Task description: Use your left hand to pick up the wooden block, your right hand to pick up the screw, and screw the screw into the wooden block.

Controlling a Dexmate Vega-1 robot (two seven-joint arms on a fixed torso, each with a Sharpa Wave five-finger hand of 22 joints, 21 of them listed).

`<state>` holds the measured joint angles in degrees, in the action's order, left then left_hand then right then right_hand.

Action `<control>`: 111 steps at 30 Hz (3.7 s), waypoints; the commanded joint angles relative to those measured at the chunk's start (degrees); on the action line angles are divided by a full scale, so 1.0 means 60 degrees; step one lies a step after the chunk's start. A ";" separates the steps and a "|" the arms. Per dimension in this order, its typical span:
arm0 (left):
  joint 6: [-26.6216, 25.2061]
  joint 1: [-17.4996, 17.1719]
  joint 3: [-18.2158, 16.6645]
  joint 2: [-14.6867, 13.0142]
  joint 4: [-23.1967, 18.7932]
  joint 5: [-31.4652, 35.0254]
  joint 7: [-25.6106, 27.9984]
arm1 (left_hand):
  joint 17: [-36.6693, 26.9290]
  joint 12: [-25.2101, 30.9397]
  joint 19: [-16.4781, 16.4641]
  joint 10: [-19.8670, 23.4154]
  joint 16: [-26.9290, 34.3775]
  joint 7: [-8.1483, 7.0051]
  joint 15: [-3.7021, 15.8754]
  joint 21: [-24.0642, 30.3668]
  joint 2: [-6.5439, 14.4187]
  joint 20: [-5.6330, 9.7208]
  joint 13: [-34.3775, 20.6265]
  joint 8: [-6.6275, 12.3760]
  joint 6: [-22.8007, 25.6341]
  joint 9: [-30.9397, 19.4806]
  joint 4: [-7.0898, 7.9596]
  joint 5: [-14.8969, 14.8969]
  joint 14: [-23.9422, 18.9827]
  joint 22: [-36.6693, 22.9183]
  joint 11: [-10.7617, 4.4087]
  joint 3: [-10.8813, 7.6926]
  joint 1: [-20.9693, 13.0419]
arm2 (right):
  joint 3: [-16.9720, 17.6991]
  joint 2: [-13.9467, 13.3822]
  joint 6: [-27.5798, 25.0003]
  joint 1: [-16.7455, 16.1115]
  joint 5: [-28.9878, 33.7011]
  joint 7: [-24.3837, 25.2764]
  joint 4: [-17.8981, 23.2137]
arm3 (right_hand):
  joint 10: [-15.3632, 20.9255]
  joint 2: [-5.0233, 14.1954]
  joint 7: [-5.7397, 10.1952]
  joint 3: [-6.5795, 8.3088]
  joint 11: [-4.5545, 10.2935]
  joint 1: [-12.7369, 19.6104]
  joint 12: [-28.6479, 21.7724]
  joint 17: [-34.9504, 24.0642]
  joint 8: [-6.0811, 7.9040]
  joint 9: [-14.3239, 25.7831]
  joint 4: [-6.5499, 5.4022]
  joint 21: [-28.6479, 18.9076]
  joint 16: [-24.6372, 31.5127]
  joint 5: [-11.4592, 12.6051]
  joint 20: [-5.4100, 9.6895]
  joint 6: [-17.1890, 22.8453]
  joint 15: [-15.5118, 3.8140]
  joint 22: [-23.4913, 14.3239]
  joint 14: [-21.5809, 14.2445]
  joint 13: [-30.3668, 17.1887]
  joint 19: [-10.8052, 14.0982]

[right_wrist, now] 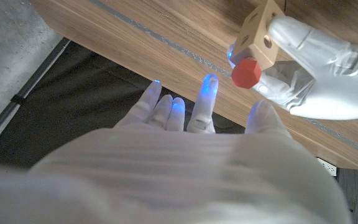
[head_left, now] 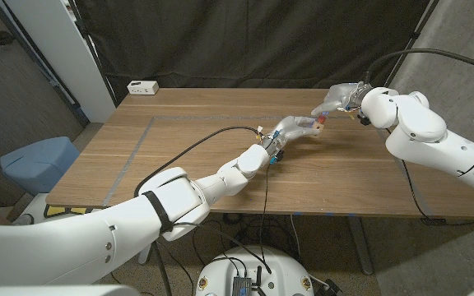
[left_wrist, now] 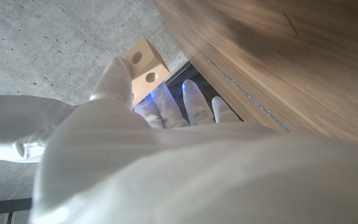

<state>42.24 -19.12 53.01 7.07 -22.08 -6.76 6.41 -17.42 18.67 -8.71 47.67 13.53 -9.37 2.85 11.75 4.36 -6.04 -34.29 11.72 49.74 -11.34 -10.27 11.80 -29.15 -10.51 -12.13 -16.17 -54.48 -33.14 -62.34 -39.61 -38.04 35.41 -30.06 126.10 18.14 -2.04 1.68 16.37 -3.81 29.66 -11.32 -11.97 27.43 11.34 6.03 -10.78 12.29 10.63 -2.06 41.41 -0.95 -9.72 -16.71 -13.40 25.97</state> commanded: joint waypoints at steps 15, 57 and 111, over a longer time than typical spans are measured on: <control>0.0140 -0.0045 0.0030 0.0022 -0.0031 0.0097 0.0094 | -0.0023 0.0097 -0.0071 0.0091 -0.0007 -0.0085 0.1035 0.0069 0.0393 -0.0006 -0.0028 0.0080 0.0129 -0.0038 0.0279 0.0065 -0.0083 -0.0036 -0.0002 -0.0369 0.0136 | 0.0390 -0.0679 0.0705 -0.0054 -0.0960 -0.0452 0.0324 | -0.1296 -0.0285 0.0098 0.0380 0.0152 0.0897 0.0128 -0.0011 -0.0642 0.0152 0.0599 0.0030 -0.0227 0.0052 -0.0193 -0.1451 0.0317 -0.0038 0.0941 -0.0134 -0.0563; -0.0057 0.0039 0.0028 0.0014 0.0024 -0.0020 -0.0041 | -0.0044 0.0082 -0.0065 0.0062 -0.0003 -0.0100 0.1045 0.0067 0.0376 -0.0016 -0.0012 0.0083 0.0133 -0.0037 0.0282 0.0061 -0.0057 -0.0037 -0.0002 -0.0358 0.0161 | 0.0277 -0.0668 0.0792 0.0013 -0.0515 -0.0681 0.0170 | -0.1746 -0.0454 0.0502 0.1203 0.0396 0.2800 -0.0099 -0.0059 -0.0436 0.0361 0.0673 -0.0072 -0.0052 0.0074 -0.0118 -0.1323 0.0164 -0.0033 0.1349 -0.0220 -0.0622; -0.0486 0.0187 0.0122 0.0089 0.0087 -0.0134 -0.0147 | -0.0038 0.0088 -0.0067 0.0085 -0.0003 -0.0108 0.1037 0.0069 0.0376 -0.0010 -0.0008 0.0091 0.0150 -0.0037 0.0287 0.0062 -0.0079 -0.0037 -0.0006 -0.0381 0.0193 | 0.0199 -0.0320 0.0832 -0.0027 -0.0359 -0.0232 -0.0160 | -0.0962 -0.0131 0.0594 0.1499 0.0516 0.2828 -0.0308 -0.0246 0.0432 0.0456 0.0410 -0.0148 0.0203 -0.0029 0.0095 0.0296 -0.0184 -0.0037 0.0857 -0.0189 -0.0174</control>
<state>40.08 -18.14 53.73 7.52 -21.66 -7.17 5.89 -17.40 18.94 -8.71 47.57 13.53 -9.56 2.85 11.75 4.36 -6.04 -34.12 11.72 49.55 -11.30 -10.27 11.82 -29.15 -10.51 -12.22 -16.17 -54.48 -31.36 -64.82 -34.24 -38.63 32.78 -31.45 125.53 11.68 -3.22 5.31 25.29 -0.72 46.84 -12.81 -13.20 29.68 13.75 8.75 -11.30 12.96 10.63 -1.33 42.51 -1.94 -9.72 -11.07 -14.36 24.27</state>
